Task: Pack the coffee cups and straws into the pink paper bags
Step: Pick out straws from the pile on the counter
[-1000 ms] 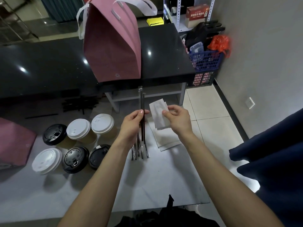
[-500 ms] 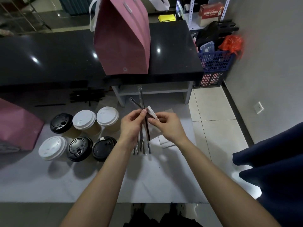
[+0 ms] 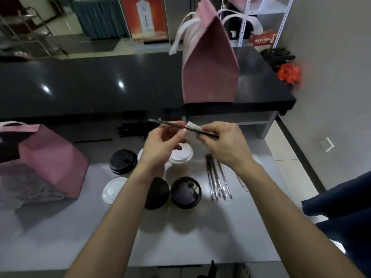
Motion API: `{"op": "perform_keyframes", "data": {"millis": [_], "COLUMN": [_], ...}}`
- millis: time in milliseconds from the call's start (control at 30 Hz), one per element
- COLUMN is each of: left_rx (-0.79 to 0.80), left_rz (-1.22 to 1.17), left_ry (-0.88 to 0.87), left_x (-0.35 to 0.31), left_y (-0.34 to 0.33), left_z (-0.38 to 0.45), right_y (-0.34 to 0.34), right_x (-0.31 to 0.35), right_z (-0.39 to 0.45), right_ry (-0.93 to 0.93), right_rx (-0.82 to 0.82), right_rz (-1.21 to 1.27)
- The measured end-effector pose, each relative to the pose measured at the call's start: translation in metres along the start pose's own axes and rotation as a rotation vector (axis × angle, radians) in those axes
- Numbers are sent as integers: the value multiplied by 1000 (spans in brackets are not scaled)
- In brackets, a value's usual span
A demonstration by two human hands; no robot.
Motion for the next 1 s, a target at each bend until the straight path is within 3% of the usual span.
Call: {"op": "perform_keyframes", "data": {"millis": [100, 233, 467, 633, 733, 833, 933, 1000], "left_rx": [122, 154, 43, -48, 37, 160, 313, 397], "left_rz": [172, 394, 532, 871, 1155, 1268, 1320, 1314], "left_ry": [-85, -102, -213, -251, -209, -179, -167, -162], "left_x": [-31, -55, -98, -105, -93, -78, -61, -50], "left_y": [84, 209, 378, 472, 509, 534, 557, 572], "left_z": [-5, -23, -52, -56, -50, -39, -23, -14], "right_y": [-28, -81, -151, -202, -234, -269, -309, -339], "right_x": [62, 135, 241, 299, 333, 362, 378, 382], "right_z": [0, -6, -18, -10, -4, -1, 6, 7], "right_ry": [53, 75, 230, 218, 235, 213, 162, 122], "right_rx": [-69, -62, 13, 232, 374, 485, 544, 588], "right_rz": [0, 11, 166, 424, 583, 641, 501, 279]}}
Point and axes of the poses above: each hand's wrist, its own z-axis towards the middle knuckle, its own y-axis out of the back of the hand, x = y × z, the point moved 7 cm from there along z, towards the middle knuckle, and after that the axes turned 14 degrees about -y, right-handed, at the moved point
